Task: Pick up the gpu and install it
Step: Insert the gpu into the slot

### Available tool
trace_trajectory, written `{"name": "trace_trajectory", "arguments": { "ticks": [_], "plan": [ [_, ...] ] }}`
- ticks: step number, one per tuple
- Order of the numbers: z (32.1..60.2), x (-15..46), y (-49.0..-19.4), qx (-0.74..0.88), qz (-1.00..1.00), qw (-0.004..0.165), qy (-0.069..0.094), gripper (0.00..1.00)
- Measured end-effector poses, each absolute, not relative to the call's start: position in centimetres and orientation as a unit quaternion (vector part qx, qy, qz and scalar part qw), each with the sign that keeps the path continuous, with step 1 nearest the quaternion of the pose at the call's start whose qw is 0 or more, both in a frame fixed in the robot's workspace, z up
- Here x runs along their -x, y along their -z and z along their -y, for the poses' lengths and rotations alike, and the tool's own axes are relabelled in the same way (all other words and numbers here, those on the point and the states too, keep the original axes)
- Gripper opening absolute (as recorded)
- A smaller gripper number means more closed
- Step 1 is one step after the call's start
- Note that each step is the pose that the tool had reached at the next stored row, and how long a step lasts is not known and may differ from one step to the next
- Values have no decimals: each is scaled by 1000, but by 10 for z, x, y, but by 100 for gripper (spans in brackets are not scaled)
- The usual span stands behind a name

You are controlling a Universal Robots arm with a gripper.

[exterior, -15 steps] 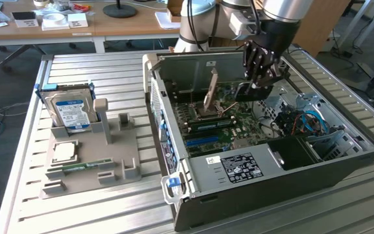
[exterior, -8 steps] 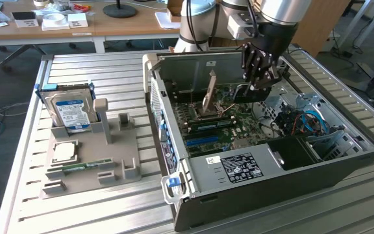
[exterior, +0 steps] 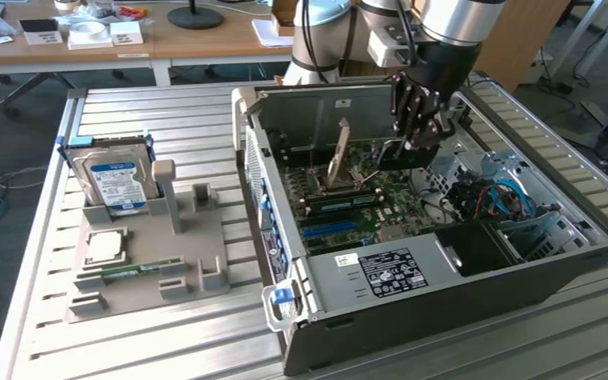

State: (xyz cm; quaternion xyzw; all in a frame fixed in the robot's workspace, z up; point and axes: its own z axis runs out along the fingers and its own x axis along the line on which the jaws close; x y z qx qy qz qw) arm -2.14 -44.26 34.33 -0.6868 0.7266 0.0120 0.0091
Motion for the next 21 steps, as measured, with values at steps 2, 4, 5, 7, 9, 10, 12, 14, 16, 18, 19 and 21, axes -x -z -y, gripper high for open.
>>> {"name": "trace_trajectory", "arguments": {
  "ticks": [2, 4, 5, 7, 9, 10, 12, 14, 16, 18, 19, 21],
  "plan": [
    [443, 22, -341, 687, -727, 9, -12, 27],
    [443, 22, -340, 687, -727, 9, -12, 27],
    [443, 22, -340, 687, -727, 9, -12, 27],
    [443, 22, -340, 687, -727, 9, -12, 27],
    [443, 22, -340, 687, -727, 9, -12, 27],
    [443, 23, -339, 687, -727, 9, -12, 27],
    [443, 24, -338, 687, -727, 9, -12, 27],
    [443, 24, -338, 687, -727, 9, -12, 27],
    [443, 24, -338, 687, -727, 9, -12, 27],
    [443, 24, -338, 687, -727, 9, -12, 27],
    [443, 24, -338, 687, -727, 9, -12, 27],
    [443, 25, -337, 687, -727, 9, -12, 27]
  ]
}}
